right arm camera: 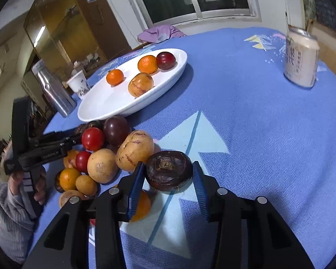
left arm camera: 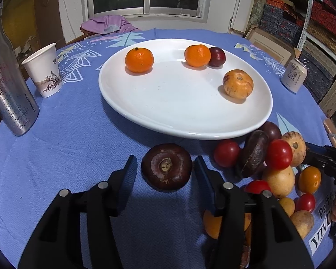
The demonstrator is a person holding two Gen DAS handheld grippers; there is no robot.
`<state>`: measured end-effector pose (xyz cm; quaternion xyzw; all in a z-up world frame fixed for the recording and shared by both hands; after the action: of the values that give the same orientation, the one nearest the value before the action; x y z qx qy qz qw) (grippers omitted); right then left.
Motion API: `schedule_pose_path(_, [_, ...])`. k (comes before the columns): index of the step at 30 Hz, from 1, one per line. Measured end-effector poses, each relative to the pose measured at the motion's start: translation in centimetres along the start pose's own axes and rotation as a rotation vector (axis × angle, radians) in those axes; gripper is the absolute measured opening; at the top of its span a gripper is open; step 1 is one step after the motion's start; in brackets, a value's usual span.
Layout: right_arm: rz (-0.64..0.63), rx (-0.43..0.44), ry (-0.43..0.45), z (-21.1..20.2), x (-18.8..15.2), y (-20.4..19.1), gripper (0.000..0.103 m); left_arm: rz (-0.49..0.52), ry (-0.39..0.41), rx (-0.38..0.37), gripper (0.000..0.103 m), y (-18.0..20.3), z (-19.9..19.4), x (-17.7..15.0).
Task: Organize fruits
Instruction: 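Grasp a dark brown mangosteen with the left gripper while the right gripper grasps a dark fruit, then carry both dark fruits over the white plate and open both grippers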
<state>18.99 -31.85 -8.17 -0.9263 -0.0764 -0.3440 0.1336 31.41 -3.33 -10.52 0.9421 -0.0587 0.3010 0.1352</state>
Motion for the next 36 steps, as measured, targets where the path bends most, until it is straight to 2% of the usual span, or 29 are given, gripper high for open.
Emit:
schedule_pose_path(1, [0.025, 0.017, 0.014, -0.2, -0.1, 0.4, 0.044, -0.006, 0.001, -0.014, 0.042, -0.1, -0.1, 0.0])
schedule_pose_path(4, [0.019, -0.003, 0.035, -0.9, -0.2, 0.4, 0.044, -0.028, 0.0, -0.035, 0.042, -0.6, -0.4, 0.0])
schedule_pose_path(9, [-0.02, -0.002, 0.072, -1.9, -0.1, -0.5, 0.043, -0.031, 0.034, -0.011, 0.042, -0.9, -1.7, -0.6])
schedule_pose_path(15, [-0.01, 0.003, 0.15, -3.9, 0.8, -0.4, 0.043, -0.031, 0.177, 0.008, 0.042, -0.5, -6.3, -0.4])
schedule_pose_path(19, [-0.044, 0.018, 0.17, -4.3, 3.2, -1.5, 0.043, -0.054, 0.22, -0.004, 0.042, 0.1, -8.0, 2.3])
schedule_pose_path(23, [-0.087, 0.019, 0.185, -3.6, 7.6, -3.0, 0.043, -0.085, 0.221, -0.001, 0.042, 0.8, -7.0, 5.6])
schedule_pose_path(28, [-0.101, 0.038, 0.181, 0.2, 12.1, -4.5, 0.043, -0.121, 0.204, 0.019, 0.042, 0.9, -3.6, 7.9])
schedule_pose_path(32, [-0.121, 0.038, 0.137, 4.3, 13.5, -5.5, 0.043, -0.119, 0.171, 0.049, 0.042, 0.0, -0.9, 8.8])
schedule_pose_path(36, [-0.216, -0.034, 0.074, 7.1, 13.1, -6.8, 0.044, -0.113, 0.154, 0.057, 0.042, -0.4, 0.4, 9.4])
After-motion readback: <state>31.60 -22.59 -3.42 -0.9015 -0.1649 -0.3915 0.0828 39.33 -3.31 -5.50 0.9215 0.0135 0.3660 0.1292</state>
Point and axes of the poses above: each gripper's, at about its wrist camera, not at the fingertips, and z roughly the way its jaws point, y to its right, x to its top, the point moved 1 cm from there along z, roughly the way its jaws point, and after that the axes turned 15 degrees about -z, right-handed, at the moved point
